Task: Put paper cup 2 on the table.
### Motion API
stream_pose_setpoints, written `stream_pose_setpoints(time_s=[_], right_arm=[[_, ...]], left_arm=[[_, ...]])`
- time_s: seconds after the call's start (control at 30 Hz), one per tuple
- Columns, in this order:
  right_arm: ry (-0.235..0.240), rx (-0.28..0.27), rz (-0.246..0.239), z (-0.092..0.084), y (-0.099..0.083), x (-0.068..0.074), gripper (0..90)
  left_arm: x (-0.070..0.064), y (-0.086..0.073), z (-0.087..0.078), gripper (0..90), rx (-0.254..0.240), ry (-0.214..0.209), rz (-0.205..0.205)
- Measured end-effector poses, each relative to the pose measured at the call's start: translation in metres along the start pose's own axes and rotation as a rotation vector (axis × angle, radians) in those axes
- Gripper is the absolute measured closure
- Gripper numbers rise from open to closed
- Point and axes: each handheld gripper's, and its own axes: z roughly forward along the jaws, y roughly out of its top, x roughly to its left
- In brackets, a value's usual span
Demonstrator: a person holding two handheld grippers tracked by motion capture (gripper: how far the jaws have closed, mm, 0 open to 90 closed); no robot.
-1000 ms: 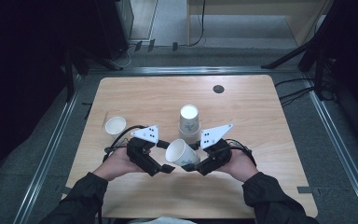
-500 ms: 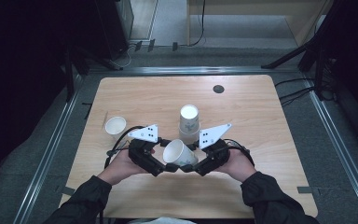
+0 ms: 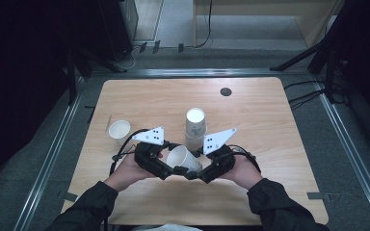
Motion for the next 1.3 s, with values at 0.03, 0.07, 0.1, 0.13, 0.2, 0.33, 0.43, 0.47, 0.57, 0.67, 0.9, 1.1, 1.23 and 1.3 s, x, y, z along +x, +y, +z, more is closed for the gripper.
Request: stream_pose_setpoints(time_s=[0.03, 0.07, 0.1, 0.13, 0.2, 0.33, 0.43, 0.47, 0.57, 0.67, 0.9, 1.1, 1.23, 1.3], right_arm=[[-0.001, 0.002, -0.001, 0.0, 0.0, 0.0, 33.3], [-0.002, 0.005, 0.003, 0.001, 0.0, 0.0, 33.3], [-0.001, 0.006, 0.003, 0.001, 0.0, 0.0, 33.3], [0.0, 0.008, 0.003, 0.001, 0.0, -0.001, 33.5], [0.002, 0.008, 0.008, 0.001, 0.0, -0.001, 33.7], [-0.001, 0.012, 0.013, 0.002, 0.0, 0.0, 34.0], [0.0, 0.013, 0.018, 0.003, 0.0, 0.0, 33.9], [0.0, 0.011, 0.017, 0.003, 0.0, 0.0, 33.7], [-0.008, 0.009, 0.02, 0.003, 0.0, 0.0, 31.0], [-0.016, 0.02, 0.034, 0.004, -0.001, -0.001, 27.2], [-0.033, 0.061, 0.025, 0.01, -0.004, 0.0, 24.6], [-0.078, 0.075, 0.046, 0.011, -0.007, -0.003, 23.5], [-0.109, 0.086, 0.069, 0.011, -0.009, -0.006, 23.4], [-0.105, 0.086, 0.061, 0.01, -0.01, -0.007, 21.3]], left_arm=[[0.0, 0.0, 0.0, 21.4, -0.002, 0.003, -0.001], [0.0, 0.0, 0.0, 21.9, -0.001, 0.004, 0.001], [0.0, 0.0, 0.001, 22.2, 0.003, 0.004, 0.001], [0.0, 0.0, 0.001, 22.7, 0.004, 0.006, 0.002], [0.0, 0.0, 0.001, 24.5, 0.006, 0.008, 0.001], [-0.001, 0.0, 0.0, 26.9, 0.012, 0.014, 0.01], [-0.001, 0.0, -0.001, 27.2, 0.009, 0.013, 0.008], [-0.001, 0.0, -0.001, 27.2, 0.008, 0.013, 0.008], [0.0, 0.0, -0.002, 27.2, 0.008, 0.018, 0.008], [0.001, 0.0, -0.004, 27.3, 0.008, 0.023, 0.006], [0.005, 0.0, -0.011, 27.4, 0.016, 0.04, 0.012], [0.008, 0.0, -0.021, 27.4, 0.011, 0.052, 0.007], [0.011, -0.002, -0.026, 27.4, 0.013, 0.069, 0.006], [0.012, -0.002, -0.028, 27.4, 0.013, 0.079, 0.002]])
